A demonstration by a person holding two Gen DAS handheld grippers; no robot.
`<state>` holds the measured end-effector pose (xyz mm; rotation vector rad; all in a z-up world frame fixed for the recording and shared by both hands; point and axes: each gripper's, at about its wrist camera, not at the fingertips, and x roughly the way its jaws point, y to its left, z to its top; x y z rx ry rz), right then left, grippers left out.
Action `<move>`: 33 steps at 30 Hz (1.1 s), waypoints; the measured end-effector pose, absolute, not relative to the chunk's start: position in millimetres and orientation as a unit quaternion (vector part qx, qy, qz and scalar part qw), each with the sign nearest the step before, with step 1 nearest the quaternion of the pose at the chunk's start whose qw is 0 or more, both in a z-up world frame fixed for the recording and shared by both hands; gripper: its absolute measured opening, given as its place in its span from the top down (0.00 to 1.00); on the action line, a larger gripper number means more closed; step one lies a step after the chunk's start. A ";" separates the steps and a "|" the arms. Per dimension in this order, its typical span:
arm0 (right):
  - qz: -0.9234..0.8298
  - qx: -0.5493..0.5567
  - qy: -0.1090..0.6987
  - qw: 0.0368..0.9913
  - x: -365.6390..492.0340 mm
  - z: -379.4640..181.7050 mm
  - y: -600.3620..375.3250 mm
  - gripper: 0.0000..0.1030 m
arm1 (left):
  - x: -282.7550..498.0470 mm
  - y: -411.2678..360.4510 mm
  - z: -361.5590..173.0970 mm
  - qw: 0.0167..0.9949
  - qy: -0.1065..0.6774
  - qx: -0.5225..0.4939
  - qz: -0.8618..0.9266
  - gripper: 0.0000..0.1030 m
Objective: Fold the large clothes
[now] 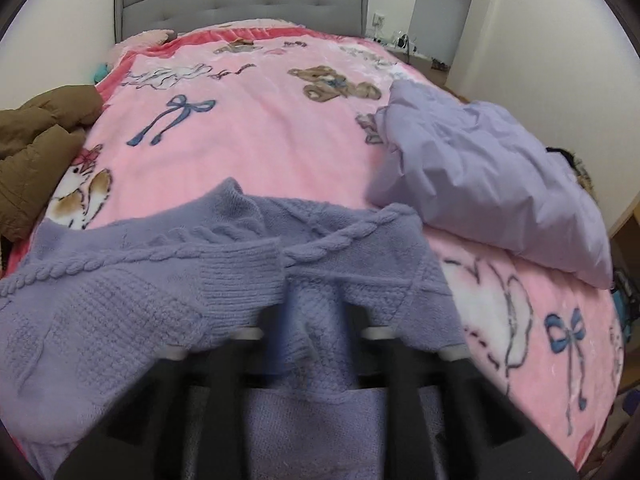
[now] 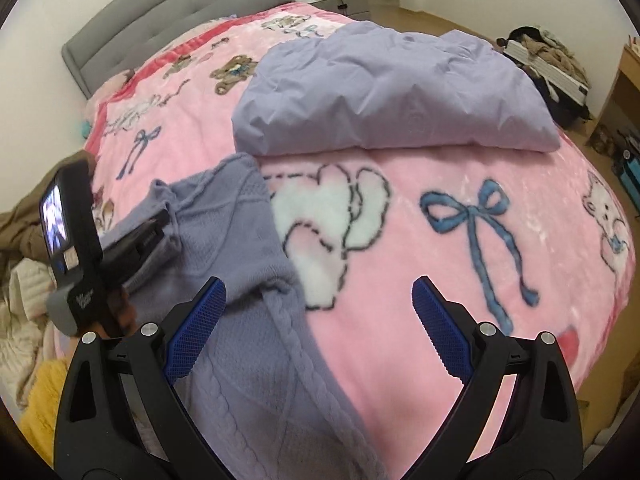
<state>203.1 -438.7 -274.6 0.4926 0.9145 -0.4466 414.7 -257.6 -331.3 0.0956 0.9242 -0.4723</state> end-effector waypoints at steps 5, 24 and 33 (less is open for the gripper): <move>-0.151 0.240 0.421 0.861 239.4 -273.5 -442.6 0.12 | 401.7 -234.9 -316.2 0.870 0.420 0.039 -0.254 0.24; 0.082 0.134 0.525 0.836 452.4 -365.5 -326.7 0.30 | 354.0 66.1 -380.5 0.866 0.470 0.164 0.040 0.15; 0.064 0.111 0.505 0.853 448.0 -351.6 -309.0 0.86 | 339.2 72.0 -383.3 0.890 0.444 0.102 0.018 0.73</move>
